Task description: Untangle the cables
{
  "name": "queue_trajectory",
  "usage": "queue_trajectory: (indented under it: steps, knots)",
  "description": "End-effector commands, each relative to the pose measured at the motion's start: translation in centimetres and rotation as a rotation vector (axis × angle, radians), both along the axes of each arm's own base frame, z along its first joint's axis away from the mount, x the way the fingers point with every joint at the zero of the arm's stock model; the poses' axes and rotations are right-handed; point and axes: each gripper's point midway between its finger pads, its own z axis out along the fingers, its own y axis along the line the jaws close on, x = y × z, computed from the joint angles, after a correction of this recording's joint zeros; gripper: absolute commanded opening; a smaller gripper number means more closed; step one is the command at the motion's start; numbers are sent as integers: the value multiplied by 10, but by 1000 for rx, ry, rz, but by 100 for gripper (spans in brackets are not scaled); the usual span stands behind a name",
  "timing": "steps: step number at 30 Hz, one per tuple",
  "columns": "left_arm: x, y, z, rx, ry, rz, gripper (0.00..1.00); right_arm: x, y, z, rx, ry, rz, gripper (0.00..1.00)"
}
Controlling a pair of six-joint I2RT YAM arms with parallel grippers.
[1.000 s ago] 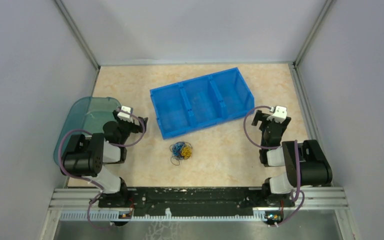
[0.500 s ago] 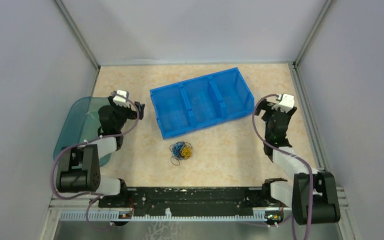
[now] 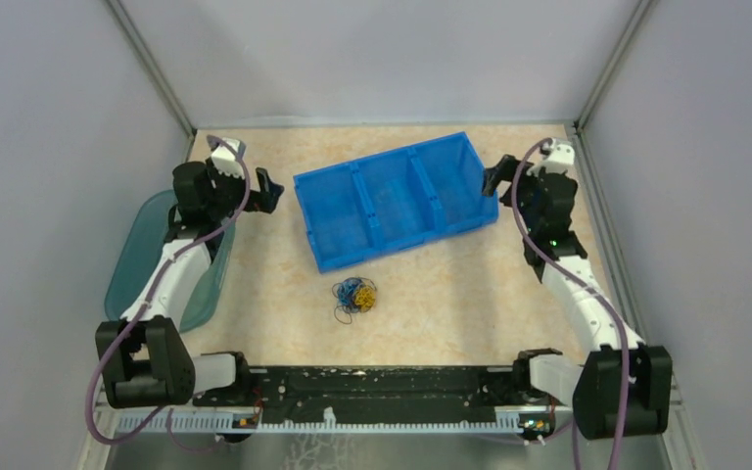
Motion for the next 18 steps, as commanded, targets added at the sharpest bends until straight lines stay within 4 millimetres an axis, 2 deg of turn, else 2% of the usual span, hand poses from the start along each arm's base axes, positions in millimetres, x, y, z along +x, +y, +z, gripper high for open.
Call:
queue_trajectory:
  steps: [1,4,10,13,18]
  knots:
    - [-27,-20,-8,-56,145,-112,100,19,59,4,-20,72,255,85]
    - [-38,-32,-10,-59,161,-196,100,27,91,-4,-112,104,330,71]
    - [-45,-37,-16,-60,176,-234,100,38,146,-16,-209,118,476,65]
    - [-47,-39,-19,-71,197,-249,100,50,156,-38,-240,188,477,61]
    - [-53,-46,-14,-101,205,-281,100,61,163,-61,-288,229,457,59]
